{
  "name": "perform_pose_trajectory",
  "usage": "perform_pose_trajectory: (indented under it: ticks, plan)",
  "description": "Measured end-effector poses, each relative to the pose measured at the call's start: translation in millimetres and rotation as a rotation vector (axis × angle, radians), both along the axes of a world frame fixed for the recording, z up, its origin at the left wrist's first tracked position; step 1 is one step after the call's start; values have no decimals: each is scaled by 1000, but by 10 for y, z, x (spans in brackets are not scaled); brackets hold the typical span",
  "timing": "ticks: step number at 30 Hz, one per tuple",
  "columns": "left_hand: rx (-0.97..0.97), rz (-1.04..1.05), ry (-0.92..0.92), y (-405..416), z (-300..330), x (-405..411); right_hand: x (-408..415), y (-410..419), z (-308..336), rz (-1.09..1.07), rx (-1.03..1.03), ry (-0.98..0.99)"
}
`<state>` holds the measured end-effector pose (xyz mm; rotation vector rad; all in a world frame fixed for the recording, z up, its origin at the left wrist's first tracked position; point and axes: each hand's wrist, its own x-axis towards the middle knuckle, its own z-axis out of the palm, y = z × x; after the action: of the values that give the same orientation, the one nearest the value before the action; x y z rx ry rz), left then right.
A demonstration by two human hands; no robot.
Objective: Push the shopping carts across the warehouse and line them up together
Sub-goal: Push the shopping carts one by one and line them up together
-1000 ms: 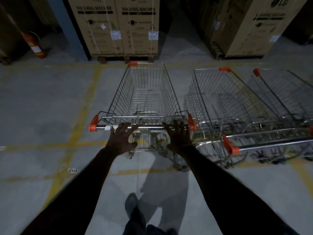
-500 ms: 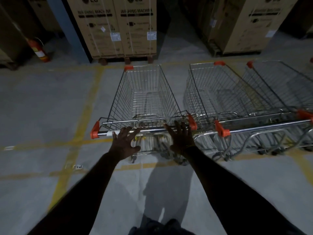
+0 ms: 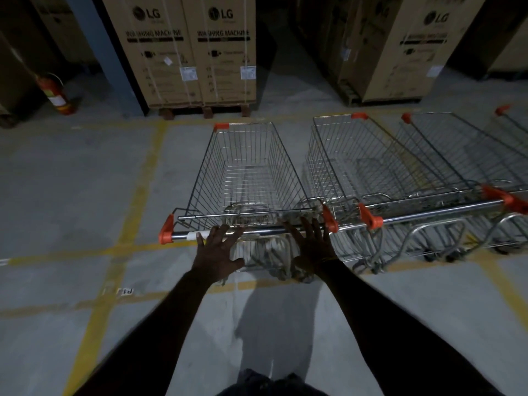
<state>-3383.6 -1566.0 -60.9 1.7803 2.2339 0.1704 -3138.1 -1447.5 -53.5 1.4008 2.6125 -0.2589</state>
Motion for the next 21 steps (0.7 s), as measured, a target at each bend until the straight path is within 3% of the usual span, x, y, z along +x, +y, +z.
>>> perform_pose_trajectory:
  ticks: [14,21]
  plan:
    - [69,-1,49,-103,-37,203,150,42,-42,28,-27,-23]
    - [-25,13,66,-114,59,275,170,47,-16,25,-36,2]
